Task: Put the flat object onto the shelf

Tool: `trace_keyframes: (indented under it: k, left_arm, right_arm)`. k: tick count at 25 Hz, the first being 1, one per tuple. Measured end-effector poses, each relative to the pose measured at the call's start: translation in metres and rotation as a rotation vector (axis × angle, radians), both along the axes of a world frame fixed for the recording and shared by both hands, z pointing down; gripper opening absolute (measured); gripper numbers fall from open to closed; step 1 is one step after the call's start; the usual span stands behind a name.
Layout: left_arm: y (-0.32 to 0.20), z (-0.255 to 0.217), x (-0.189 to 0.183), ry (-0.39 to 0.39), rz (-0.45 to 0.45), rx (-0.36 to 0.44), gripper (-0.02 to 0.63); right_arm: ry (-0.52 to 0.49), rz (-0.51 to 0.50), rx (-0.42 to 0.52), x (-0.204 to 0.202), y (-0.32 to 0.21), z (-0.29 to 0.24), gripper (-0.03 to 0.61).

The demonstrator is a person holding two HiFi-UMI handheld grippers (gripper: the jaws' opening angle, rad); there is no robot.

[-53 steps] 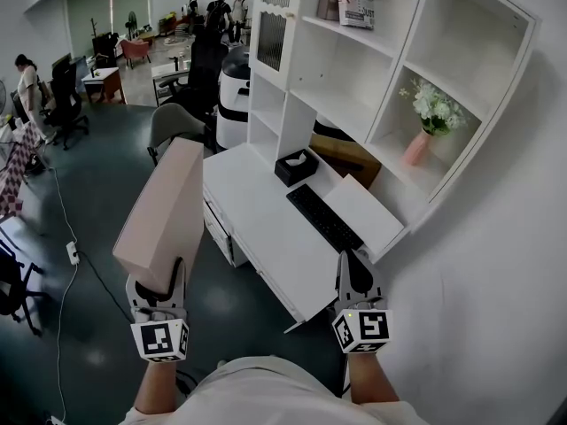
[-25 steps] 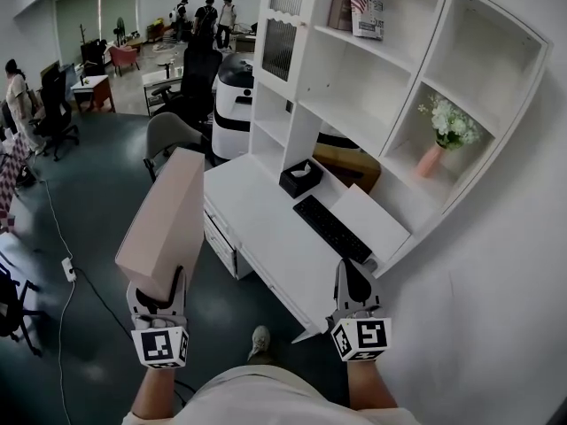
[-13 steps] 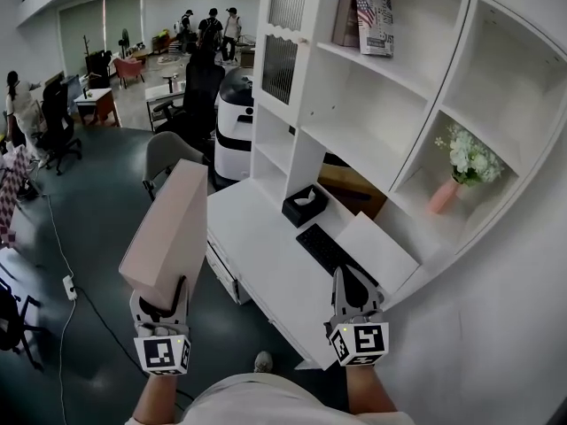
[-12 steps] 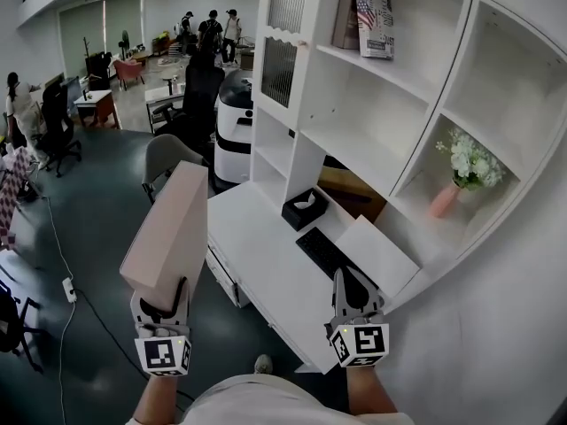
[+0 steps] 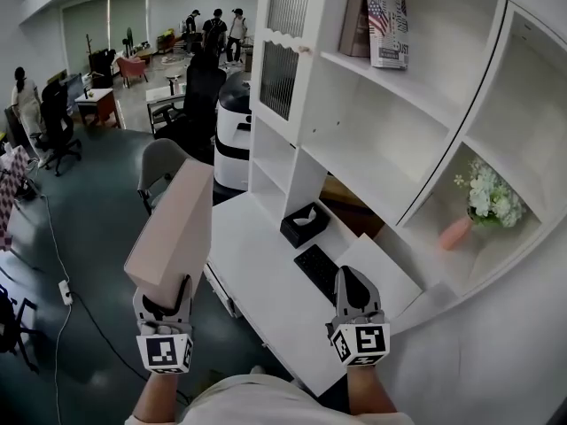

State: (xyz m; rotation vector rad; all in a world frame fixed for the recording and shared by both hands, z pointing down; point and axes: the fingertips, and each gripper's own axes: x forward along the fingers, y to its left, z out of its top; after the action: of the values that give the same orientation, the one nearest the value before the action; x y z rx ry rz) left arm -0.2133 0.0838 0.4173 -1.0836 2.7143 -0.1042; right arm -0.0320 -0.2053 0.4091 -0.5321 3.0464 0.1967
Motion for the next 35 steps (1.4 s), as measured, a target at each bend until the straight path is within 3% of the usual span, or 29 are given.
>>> trace_keyframes:
  k: [9,16,24,30,35]
  left_arm:
    - [-0.039,-0.001,-0.047,-0.003,0.064,0.017,0.276]
    - [-0.074,0.006,-0.102,0.006,0.165,0.008,0.278]
    - [-0.128,-0.013,-0.149,-0.055,0.294,-0.026,0.278]
    - [-0.177,-0.047,-0.147,-0.178,0.42,-0.023,0.279]
    - [-0.21,-0.078,-0.125,-0.436,0.499,-0.101,0.279]
  right_arm:
    - [0.028,0.033,0.015,-0.037,-0.018,0.0,0.003]
    - [0.031,0.157,0.021,-0.052,-0.03,-0.005,0.003]
    - [0.03,0.324,0.034,-0.051,-0.04,-0.018,0.003]
    - [0.024,0.46,0.028,-0.028,-0.046,-0.02,0.003]
    - [0.006,0.564,0.016,-0.001,-0.048,-0.021,0.003]
